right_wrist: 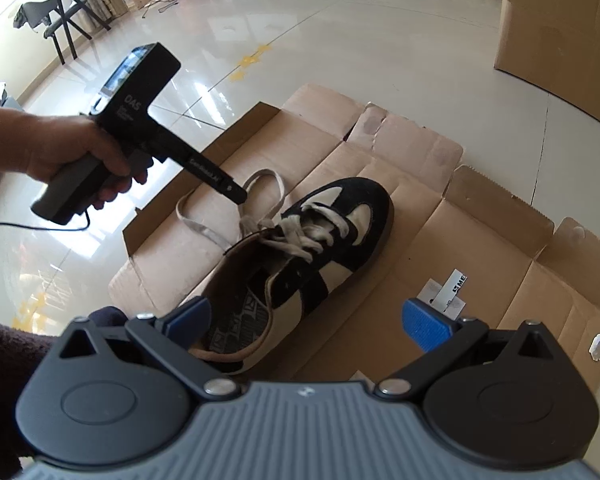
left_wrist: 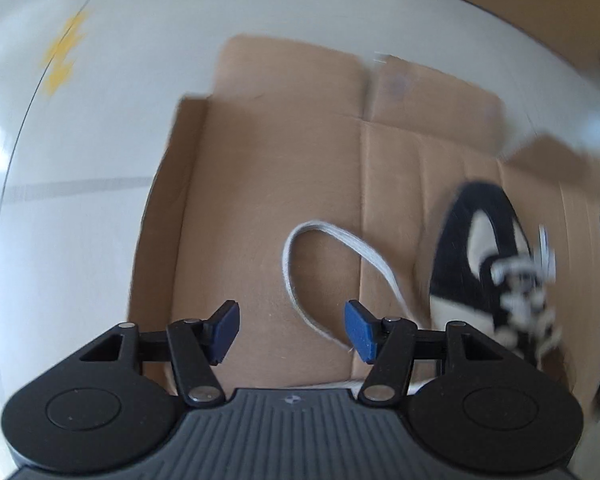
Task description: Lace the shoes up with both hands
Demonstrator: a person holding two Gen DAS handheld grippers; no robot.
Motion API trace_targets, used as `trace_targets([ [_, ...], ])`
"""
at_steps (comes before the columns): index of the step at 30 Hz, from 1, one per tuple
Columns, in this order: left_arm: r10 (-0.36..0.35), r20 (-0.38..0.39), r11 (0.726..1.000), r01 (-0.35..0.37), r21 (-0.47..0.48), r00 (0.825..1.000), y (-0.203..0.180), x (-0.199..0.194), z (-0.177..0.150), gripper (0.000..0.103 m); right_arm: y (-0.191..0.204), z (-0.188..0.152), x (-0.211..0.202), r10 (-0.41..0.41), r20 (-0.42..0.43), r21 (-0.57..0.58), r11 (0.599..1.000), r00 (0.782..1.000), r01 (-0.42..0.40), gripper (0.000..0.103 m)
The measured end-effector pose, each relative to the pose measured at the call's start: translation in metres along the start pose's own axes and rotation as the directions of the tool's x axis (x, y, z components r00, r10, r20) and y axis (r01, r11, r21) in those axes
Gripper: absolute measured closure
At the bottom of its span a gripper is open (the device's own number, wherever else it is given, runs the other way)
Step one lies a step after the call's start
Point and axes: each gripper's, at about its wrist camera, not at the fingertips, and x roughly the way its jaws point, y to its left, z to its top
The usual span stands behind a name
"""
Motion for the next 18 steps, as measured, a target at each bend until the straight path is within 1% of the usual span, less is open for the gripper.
trace_targets([
  [1, 0.003, 0.005, 0.999, -0.003, 0.050, 1.000, -0.003, -0.001, -0.001, 0.044, 0.000, 0.000, 0.001, 0.000, -0.002, -0.001, 1.000, 1.000, 0.000, 0.000],
  [2, 0.003, 0.009, 0.985, -0.004, 0.170, 1.000, -0.010, -0.003, -0.003, 0.044, 0.000, 0.000, 0.001, 0.000, -0.003, -0.001, 1.000, 1.000, 0.000, 0.000],
  [3, 0.003, 0.013, 0.956, -0.006, 0.293, 1.000, -0.017, -0.005, -0.005, 0.045, 0.001, 0.000, 0.001, 0.000, -0.006, -0.002, 1.000, 1.000, 0.000, 0.000],
  [4, -0.003, 0.011, 0.914, -0.002, 0.405, 1.000, -0.024, -0.005, -0.008, 0.045, 0.001, 0.000, 0.002, 0.001, -0.008, -0.002, 1.000, 1.000, -0.001, 0.000],
  [5, -0.009, 0.005, 0.870, 0.005, 0.494, 1.000, -0.030, -0.004, -0.010, 0.047, 0.001, 0.000, 0.002, 0.002, -0.010, -0.003, 1.000, 1.000, -0.002, 0.000],
  [7, -0.013, -0.011, 0.811, 0.017, 0.585, 1.000, -0.036, 0.000, -0.013, 0.052, 0.001, 0.000, 0.003, 0.003, -0.013, -0.002, 1.000, 1.000, -0.003, 0.000],
  [8, -0.014, -0.021, 0.773, 0.024, 0.634, 1.000, -0.039, 0.002, -0.015, 0.053, 0.001, 0.000, 0.004, 0.003, -0.015, -0.001, 1.000, 1.000, -0.003, 0.000],
  [9, -0.014, -0.031, 0.732, 0.031, 0.681, 0.999, -0.041, 0.003, -0.017, 0.054, 0.001, 0.001, 0.004, 0.004, -0.017, 0.000, 1.000, 1.000, -0.004, 0.000],
  [10, -0.009, -0.036, 0.674, 0.033, 0.738, 0.999, -0.045, 0.007, -0.020, 0.055, 0.001, 0.001, 0.005, 0.004, -0.018, 0.000, 1.000, 1.000, -0.004, 0.000],
  [11, -0.003, -0.041, 0.610, 0.035, 0.792, 0.999, -0.049, 0.010, -0.023, 0.055, 0.001, 0.001, 0.005, 0.004, -0.020, 0.001, 1.000, 1.000, -0.004, 0.000],
  [13, 0.001, -0.052, 0.501, 0.044, 0.864, 0.999, -0.052, 0.014, -0.027, 0.055, 0.001, 0.000, 0.007, 0.001, -0.026, 0.000, 1.000, 1.000, -0.001, 0.000],
  [15, 0.006, -0.075, 0.395, 0.066, 0.916, 0.997, -0.057, 0.017, -0.030, 0.057, 0.000, 0.000, 0.009, -0.001, -0.032, 0.000, 1.000, 0.999, 0.001, 0.000],
  [16, 0.009, -0.084, 0.351, 0.075, 0.933, 0.996, -0.059, 0.018, -0.031, 0.059, 0.000, -0.001, 0.009, -0.003, -0.036, 0.002, 1.000, 0.999, 0.003, 0.000],
  [17, 0.014, -0.092, 0.301, 0.084, 0.950, 0.996, -0.061, 0.020, -0.032, 0.060, 0.000, -0.001, 0.010, -0.004, -0.038, 0.002, 1.000, 0.999, 0.004, 0.000],
  [18, 0.019, -0.098, 0.263, 0.089, 0.961, 0.995, -0.063, 0.021, -0.032, 0.064, 0.000, -0.001, 0.011, -0.005, -0.040, 0.002, 1.000, 0.999, 0.005, 0.000],
])
